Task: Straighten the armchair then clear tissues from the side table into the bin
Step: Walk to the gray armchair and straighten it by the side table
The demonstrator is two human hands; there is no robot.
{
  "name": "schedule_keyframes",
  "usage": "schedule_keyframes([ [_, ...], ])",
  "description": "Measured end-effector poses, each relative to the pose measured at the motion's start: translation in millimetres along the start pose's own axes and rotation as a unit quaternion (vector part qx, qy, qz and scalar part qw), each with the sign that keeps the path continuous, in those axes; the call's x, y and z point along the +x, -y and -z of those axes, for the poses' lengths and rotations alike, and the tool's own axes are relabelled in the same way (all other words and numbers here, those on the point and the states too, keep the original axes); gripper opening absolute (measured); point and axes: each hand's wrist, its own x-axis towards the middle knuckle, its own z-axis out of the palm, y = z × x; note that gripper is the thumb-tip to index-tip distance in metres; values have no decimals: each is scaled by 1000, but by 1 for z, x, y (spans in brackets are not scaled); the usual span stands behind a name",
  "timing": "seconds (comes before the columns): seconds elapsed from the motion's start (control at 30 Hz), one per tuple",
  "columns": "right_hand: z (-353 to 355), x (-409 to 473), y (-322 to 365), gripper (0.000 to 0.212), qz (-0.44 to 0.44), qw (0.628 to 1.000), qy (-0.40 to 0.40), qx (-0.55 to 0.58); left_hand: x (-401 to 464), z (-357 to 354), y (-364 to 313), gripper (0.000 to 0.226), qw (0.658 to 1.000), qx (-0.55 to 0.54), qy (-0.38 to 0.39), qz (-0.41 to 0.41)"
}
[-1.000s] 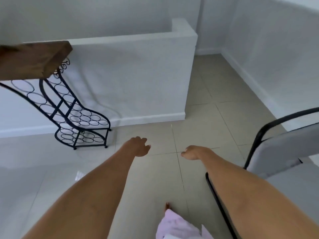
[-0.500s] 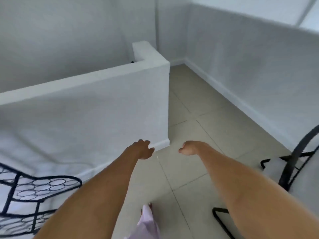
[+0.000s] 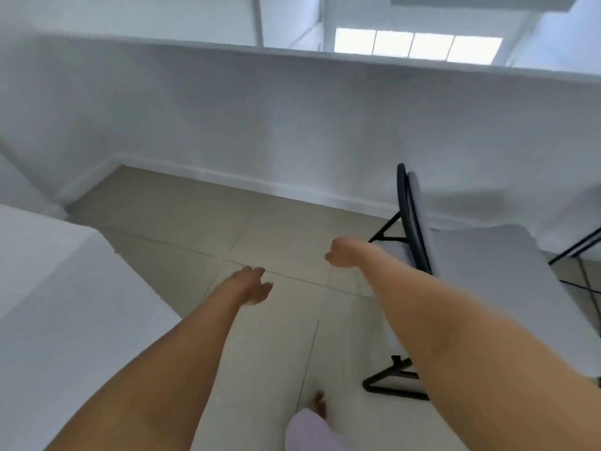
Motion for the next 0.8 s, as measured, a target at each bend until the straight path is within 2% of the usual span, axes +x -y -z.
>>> schedule_keyframes([
  [0.07,17,13,-26,52,-28,999,-15,23,24,19,-29,62,999,25,-4,-42],
  [0.17,41,32,-81,40,-65,991,-81,81,66,53,-78,62,992,71,-7,-100],
  [0.27,51,39,-134,31,-128,967,-148,164,99,85,-128,61,982,115,-18,-151],
  [0.33,52,35,-168,33,-185,940,-181,222,119,102,-167,61,970,142,-28,-195],
  [0.53,25,9,-239,46,-308,896,-163,276,147,112,-275,58,923,191,-11,-333],
  [0.67,-3,-2,-259,46,-382,845,-166,335,174,105,-329,57,878,227,20,-421],
  [0.77,-18,-7,-266,49,-441,790,-177,387,195,103,-364,59,838,268,45,-473],
  [0.8,-23,-8,-265,50,-463,761,-187,413,204,103,-377,59,820,284,56,-493],
])
